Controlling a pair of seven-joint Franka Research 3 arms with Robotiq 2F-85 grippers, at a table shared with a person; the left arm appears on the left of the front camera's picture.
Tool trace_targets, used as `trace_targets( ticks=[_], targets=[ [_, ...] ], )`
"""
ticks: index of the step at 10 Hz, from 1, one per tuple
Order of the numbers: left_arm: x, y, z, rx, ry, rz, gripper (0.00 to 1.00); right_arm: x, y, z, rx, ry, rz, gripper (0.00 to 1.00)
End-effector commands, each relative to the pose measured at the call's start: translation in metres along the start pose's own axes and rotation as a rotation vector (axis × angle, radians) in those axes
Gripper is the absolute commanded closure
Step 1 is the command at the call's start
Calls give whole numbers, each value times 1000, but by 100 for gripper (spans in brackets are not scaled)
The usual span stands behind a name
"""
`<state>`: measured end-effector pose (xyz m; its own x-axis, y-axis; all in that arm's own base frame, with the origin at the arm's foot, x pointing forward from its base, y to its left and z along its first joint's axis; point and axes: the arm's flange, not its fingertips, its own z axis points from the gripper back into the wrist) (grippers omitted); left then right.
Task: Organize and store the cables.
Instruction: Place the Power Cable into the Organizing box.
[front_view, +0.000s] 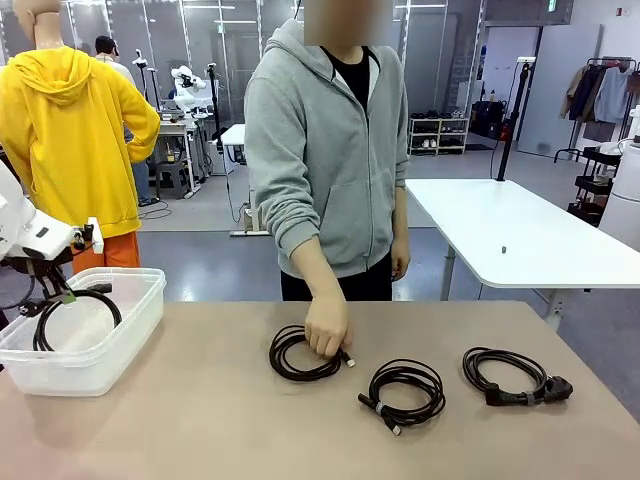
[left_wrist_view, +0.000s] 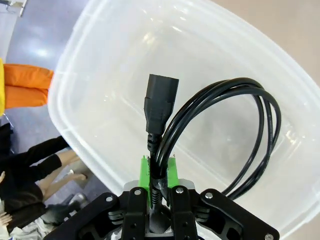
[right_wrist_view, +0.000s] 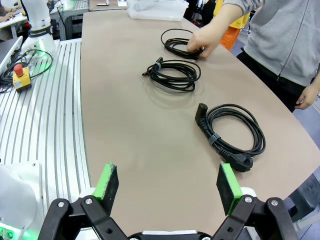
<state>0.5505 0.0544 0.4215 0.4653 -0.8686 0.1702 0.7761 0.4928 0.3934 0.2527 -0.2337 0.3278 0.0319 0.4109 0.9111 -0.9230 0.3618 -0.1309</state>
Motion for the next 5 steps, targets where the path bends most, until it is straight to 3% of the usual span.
trace_targets(
  ticks=[1, 5],
  targets=[
    [5, -9, -6, -23, 30, 42, 85, 1, -1, 0, -5, -5, 0, 0],
    [12, -10, -3, -13, 49, 60, 16, 1, -1, 0, -5, -5, 0, 0]
  ],
)
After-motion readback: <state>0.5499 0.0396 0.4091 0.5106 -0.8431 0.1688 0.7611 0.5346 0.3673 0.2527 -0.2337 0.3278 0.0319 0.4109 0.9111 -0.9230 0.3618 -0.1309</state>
